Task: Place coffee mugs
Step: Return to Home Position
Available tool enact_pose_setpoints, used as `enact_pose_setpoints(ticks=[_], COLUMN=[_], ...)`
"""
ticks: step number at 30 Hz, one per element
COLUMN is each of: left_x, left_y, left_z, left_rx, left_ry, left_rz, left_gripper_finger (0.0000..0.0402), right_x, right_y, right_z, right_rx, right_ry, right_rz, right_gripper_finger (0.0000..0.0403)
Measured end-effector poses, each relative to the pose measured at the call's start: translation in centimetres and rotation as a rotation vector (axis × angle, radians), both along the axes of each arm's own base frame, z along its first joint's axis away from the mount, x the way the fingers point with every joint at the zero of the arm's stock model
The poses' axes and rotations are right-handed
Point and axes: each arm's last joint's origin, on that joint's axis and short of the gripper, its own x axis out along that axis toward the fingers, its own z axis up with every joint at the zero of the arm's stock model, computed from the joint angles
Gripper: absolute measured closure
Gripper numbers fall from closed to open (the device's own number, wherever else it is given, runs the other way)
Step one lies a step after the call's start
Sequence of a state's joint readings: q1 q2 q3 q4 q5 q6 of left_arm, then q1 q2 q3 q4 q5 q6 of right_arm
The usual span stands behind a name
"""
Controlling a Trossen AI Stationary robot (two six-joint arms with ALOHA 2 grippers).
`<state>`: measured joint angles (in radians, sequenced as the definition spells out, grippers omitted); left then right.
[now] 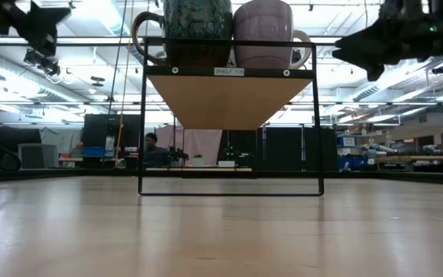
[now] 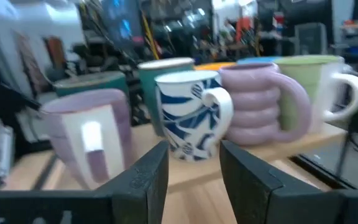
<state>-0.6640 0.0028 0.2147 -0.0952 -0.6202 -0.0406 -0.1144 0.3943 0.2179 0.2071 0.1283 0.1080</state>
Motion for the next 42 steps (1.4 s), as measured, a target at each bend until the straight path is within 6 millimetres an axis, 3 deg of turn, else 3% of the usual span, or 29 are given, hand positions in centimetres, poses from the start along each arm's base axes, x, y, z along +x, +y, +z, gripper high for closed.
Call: enact_pose_setpoints(ticks=[5, 9, 13, 22, 42], left_x=[0.6, 0.9, 0.8, 0.7, 0.7], left_y=[-0.8, -1.3, -1.7, -1.7, -1.7], left_z=[-1.2, -2.6, -2.5, -2.2, -2.3], left_rx=[-0.034, -0.068, -0.098, -0.299, -0.299], left_ry=[-0.076, -0.055, -0.073, -0.057, -0.056], left_rz=[-0.104, -0.214, -0.354, -0.381, -0.381], left_gripper_finger=[0.0194, 0.0194, 0.0194, 0.0194, 0.0194], right_x=[-0.6, -1.0, -1.1, -1.1, -1.1], right_y=[-0.1, -0.4, -0.5, -0.6, -0.6], right_z=[-1.5, -1.7, -1.7, -1.7, -1.7], right_rx=[-0.022, -0.021, -0.014, -0.013, -0.013], right_ry=[-0.126, -0.23, -0.236, -0.234, -0.234], right_rz=[0.017, -0.076, -0.134, -0.137, -0.137], right_gripper_finger=[0.0266, 0.0269, 0.0268, 0.0268, 0.0268])
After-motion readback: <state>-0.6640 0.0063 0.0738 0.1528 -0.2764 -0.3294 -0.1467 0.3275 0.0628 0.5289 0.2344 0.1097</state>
